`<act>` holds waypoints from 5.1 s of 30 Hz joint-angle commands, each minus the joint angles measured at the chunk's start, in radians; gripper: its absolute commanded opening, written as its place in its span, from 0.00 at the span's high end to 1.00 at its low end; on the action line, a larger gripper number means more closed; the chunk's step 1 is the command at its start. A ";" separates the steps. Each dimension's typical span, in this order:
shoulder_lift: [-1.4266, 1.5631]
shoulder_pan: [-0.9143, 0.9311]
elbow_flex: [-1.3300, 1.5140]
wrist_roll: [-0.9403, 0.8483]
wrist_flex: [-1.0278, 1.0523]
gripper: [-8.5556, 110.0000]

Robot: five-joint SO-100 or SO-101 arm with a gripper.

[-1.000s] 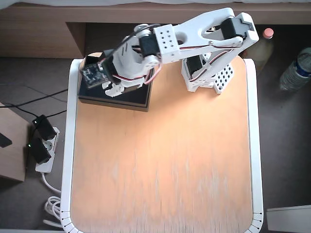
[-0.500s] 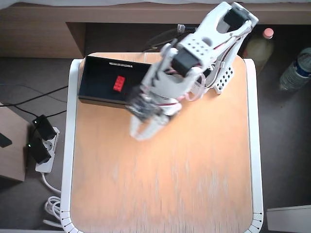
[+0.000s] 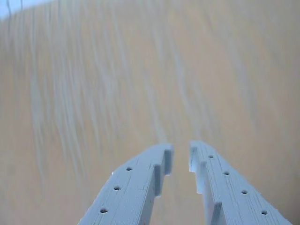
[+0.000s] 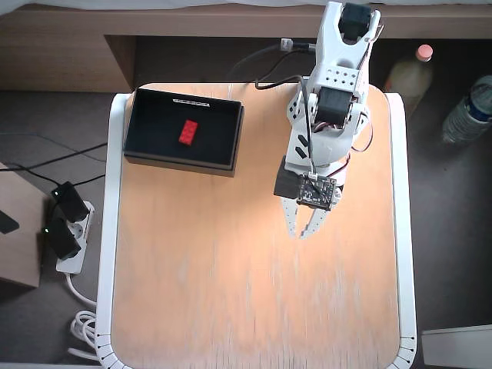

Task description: Grasp a lego block and put it in the bin.

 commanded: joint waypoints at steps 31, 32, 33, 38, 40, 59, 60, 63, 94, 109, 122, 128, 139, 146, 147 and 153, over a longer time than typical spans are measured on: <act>0.282 -0.089 0.483 -0.038 0.190 0.93; 0.282 -0.089 0.483 -0.035 0.232 0.93; 0.282 -0.089 0.483 -0.048 0.261 0.93; 0.282 -0.089 0.483 -0.181 0.273 0.93; 0.282 -0.089 0.483 -0.181 0.273 0.93; 0.282 -0.089 0.483 -0.181 0.273 0.93; 0.282 -0.089 0.483 -0.181 0.273 0.93; 0.282 -0.089 0.483 -0.181 0.273 0.93; 0.282 -0.089 0.483 -0.181 0.273 0.93; 0.282 -0.089 0.483 -0.181 0.273 0.93; 0.282 -0.089 0.483 -0.181 0.273 0.93; 0.282 -0.089 0.483 -0.181 0.273 0.93; 0.282 -0.089 0.483 -0.181 0.273 0.93; 0.282 -0.089 0.483 -0.181 0.273 0.93; 0.282 -0.089 0.483 -0.181 0.273 0.93; 0.282 -0.089 0.483 -0.181 0.273 0.93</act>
